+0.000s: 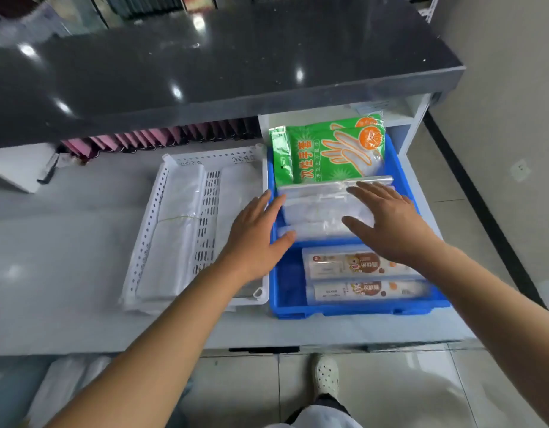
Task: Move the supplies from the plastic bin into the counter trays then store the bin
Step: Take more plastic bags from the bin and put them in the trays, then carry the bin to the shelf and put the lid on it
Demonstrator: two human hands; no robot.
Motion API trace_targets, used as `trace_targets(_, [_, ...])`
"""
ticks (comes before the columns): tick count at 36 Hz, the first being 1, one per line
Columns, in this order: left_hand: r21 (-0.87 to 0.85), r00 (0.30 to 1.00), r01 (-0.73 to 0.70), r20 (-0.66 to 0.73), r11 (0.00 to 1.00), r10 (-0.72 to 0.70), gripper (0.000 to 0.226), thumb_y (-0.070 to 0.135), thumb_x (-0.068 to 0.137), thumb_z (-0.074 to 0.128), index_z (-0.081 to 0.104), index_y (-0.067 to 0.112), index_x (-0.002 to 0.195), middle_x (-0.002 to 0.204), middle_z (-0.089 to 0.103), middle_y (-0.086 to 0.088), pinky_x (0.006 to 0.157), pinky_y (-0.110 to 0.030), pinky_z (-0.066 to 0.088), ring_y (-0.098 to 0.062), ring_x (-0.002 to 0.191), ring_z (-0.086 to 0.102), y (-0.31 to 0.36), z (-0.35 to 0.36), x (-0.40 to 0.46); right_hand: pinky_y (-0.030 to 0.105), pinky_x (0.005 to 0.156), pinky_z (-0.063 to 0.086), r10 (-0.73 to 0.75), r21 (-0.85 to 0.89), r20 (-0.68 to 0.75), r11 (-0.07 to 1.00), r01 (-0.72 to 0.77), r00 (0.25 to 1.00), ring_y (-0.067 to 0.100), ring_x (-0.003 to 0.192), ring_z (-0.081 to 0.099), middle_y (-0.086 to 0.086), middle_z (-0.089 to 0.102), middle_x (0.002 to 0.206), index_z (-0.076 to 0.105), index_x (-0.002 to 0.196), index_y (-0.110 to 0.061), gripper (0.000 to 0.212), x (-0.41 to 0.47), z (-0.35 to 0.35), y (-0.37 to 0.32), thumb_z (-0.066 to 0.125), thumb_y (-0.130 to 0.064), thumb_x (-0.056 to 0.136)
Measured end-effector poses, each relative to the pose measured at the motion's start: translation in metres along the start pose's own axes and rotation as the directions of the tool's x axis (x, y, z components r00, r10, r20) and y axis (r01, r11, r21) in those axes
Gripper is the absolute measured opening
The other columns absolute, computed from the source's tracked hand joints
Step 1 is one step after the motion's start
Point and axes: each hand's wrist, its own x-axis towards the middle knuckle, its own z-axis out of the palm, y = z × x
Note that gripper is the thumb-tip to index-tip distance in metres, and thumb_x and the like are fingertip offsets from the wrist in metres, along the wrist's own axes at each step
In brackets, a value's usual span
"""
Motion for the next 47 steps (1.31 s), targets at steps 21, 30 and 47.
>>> trace_targets(21, [-0.508,0.649,0.584,-0.175,0.633,-0.74,0.063,0.026,0.087,0.074,0.049,0.012,0.143,0.151,0.044,-0.004,0.116,-0.033,0.028,-0.023,0.14,0.039,-0.243,0.001,-0.471,0.029,0.107,0.036,-0.357,0.315,0.355,0.916,0.249,0.864,0.008,0.126,0.049,-0.016,0.053,0.136,0.053,0.135,-0.031,0.045,-0.204,0.173,-0.365,0.059,-0.043,0.092])
trace_targets(30, [-0.761,0.341,0.585,-0.084,0.281,-0.936,0.059,0.023,0.085,0.075,0.046,0.041,0.133,0.135,0.053,0.006,0.093,-0.012,0.036,-0.007,0.12,0.05,-0.304,0.02,-0.599,0.02,0.098,0.036,-0.433,0.234,0.558,0.901,0.366,0.708,0.005,0.126,0.049,-0.019,0.051,0.137,0.052,0.132,-0.039,0.044,-0.212,0.226,-0.458,0.06,-0.047,0.09])
trace_targets(47, [-0.839,-0.099,0.405,0.355,-0.364,-0.93,0.069,0.039,0.091,0.067,0.035,0.028,0.151,0.159,0.034,-0.007,0.104,-0.038,0.038,-0.027,0.138,0.042,-0.491,-0.006,-0.657,0.041,0.114,0.031,-0.352,0.068,0.862,0.793,0.606,0.364,0.02,0.14,0.037,-0.001,0.04,0.153,0.037,0.148,-0.025,0.062,-0.116,0.468,-0.616,0.053,-0.047,0.092])
